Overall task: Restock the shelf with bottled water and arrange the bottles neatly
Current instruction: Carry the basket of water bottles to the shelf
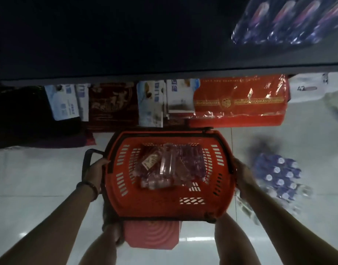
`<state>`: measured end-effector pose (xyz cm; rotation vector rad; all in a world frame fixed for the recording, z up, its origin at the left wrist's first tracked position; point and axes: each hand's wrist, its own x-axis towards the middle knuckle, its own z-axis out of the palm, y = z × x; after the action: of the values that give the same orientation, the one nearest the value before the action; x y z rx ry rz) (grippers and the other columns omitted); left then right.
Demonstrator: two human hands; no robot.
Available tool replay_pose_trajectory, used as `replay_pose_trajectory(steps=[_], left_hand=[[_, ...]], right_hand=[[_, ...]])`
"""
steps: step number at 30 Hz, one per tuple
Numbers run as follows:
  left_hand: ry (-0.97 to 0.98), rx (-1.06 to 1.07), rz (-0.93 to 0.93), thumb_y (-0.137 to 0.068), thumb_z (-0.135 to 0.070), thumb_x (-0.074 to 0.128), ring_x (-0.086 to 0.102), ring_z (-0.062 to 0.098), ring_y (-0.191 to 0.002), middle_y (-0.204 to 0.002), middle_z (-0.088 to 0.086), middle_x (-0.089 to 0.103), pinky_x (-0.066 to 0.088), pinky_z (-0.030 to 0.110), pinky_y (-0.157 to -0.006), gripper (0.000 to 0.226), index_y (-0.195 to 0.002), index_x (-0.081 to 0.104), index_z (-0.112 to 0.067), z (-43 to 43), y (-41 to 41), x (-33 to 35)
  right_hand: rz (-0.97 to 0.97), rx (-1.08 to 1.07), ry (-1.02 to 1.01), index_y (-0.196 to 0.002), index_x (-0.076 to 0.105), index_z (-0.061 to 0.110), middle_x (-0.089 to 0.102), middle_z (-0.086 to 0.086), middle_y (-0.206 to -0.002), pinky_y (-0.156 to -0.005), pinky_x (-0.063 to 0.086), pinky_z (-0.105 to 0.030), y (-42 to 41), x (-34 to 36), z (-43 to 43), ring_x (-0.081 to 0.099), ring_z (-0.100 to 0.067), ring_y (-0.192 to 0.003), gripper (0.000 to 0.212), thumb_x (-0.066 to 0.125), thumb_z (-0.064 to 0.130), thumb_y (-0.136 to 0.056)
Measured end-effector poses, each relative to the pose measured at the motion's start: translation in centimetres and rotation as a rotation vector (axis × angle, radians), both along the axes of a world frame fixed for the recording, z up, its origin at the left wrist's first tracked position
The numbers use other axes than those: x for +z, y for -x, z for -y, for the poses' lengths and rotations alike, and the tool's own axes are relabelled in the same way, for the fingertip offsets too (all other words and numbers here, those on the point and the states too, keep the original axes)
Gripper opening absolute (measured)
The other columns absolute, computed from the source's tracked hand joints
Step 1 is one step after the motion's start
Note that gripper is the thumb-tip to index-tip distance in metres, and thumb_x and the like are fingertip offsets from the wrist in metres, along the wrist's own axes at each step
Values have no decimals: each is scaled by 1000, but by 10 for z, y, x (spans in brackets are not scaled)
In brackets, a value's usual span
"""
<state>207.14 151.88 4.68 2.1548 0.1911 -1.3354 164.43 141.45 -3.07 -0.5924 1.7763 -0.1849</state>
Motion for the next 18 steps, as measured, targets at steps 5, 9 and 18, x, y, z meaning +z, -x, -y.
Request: replay_pose_trajectory(steps=[5,9,18], left_hand=[[-41,17,-40,-96,-21,60,70,33,-79,-70,11,77,53,50,-94,25,-88,83,-15,-16,2,-71],[-59,5,-106,-92,-26,61,66,33,-84,-73,8,75,53,45,-85,27,-74,81,-20,-29,-13,-115],[-48,-69,-63,-91,-31,62,71,40,-95,-97,16,79,56,55,-97,27,-102,81,-15,-15,-31,-133]], right_hand=[[-51,11,-22,-91,75,10,73,-8,-74,-57,54,-28,9,-47,-15,69,-19,-60,63,50,66,-102],[-50,-89,9,-84,77,18,70,-8,-75,-70,51,-45,14,-83,-25,63,-33,-73,65,68,82,-78],[-215,134,178,-74,63,18,62,4,-58,-43,42,-17,-18,-74,-8,59,-16,-54,60,46,68,-100]])
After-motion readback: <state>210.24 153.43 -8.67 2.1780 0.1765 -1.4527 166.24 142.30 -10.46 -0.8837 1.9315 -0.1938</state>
